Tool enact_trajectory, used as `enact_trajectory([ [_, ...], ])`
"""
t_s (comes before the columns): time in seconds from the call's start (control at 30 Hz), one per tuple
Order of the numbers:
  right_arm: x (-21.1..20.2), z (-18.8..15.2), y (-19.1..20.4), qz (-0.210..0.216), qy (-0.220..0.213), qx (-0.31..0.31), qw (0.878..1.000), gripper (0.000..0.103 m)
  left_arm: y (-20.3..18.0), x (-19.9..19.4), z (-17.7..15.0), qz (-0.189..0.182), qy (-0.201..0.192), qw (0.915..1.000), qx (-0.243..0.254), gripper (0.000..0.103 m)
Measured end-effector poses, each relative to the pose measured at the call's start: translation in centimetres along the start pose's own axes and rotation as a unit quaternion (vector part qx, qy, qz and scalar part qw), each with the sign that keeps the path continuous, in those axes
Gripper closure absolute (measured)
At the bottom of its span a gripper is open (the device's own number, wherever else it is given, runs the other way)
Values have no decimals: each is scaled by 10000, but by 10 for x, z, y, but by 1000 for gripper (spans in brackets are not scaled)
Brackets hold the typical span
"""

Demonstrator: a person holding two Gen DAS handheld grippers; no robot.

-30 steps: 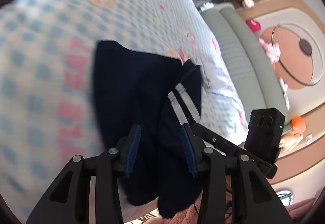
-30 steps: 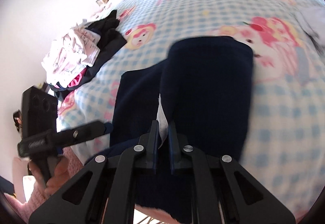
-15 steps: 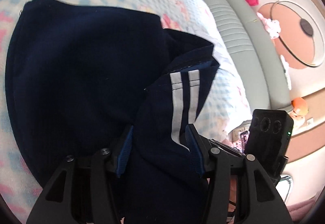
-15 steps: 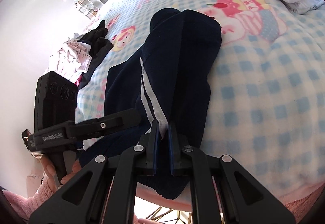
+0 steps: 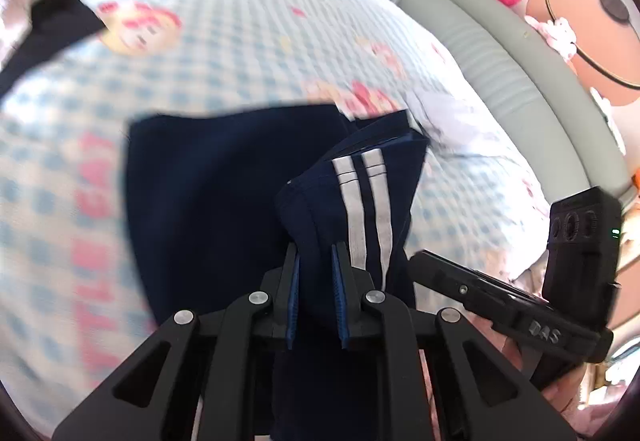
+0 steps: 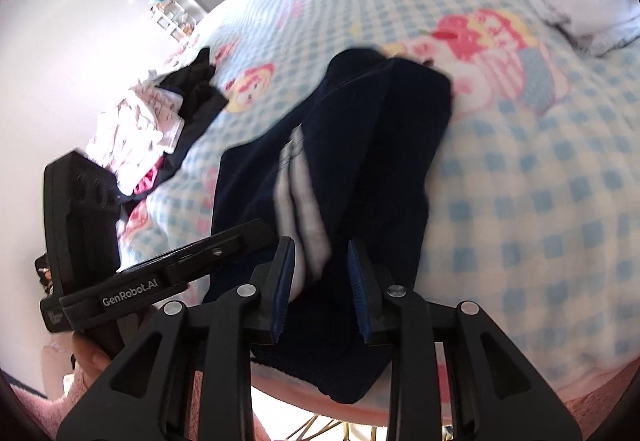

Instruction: Fold clothes

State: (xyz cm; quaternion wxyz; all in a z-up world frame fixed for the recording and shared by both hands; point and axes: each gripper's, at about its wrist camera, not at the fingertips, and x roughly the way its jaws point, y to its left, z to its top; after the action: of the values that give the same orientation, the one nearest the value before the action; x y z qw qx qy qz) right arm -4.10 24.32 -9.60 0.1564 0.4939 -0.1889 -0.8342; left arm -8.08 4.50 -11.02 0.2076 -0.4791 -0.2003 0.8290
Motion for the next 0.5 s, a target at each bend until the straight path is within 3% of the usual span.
enact_trajectory([
  [0.2,10,-1,-18,-317,170,414,9985,67,15,-28,9,583,-500,9970,81,87],
  [0.27,13,-5,-24,-551,315,321,9975,67,27,-28,11,528,-458,9975,-65,87],
  [0.4,17,-7,-30,-619,445,392,9963,67,50,-27,14,418,-375,9978,-358,87],
  [0.5,15,-3,-28,-611,381,321,9969,65,68,-26,17,335,-312,9973,-577,79],
])
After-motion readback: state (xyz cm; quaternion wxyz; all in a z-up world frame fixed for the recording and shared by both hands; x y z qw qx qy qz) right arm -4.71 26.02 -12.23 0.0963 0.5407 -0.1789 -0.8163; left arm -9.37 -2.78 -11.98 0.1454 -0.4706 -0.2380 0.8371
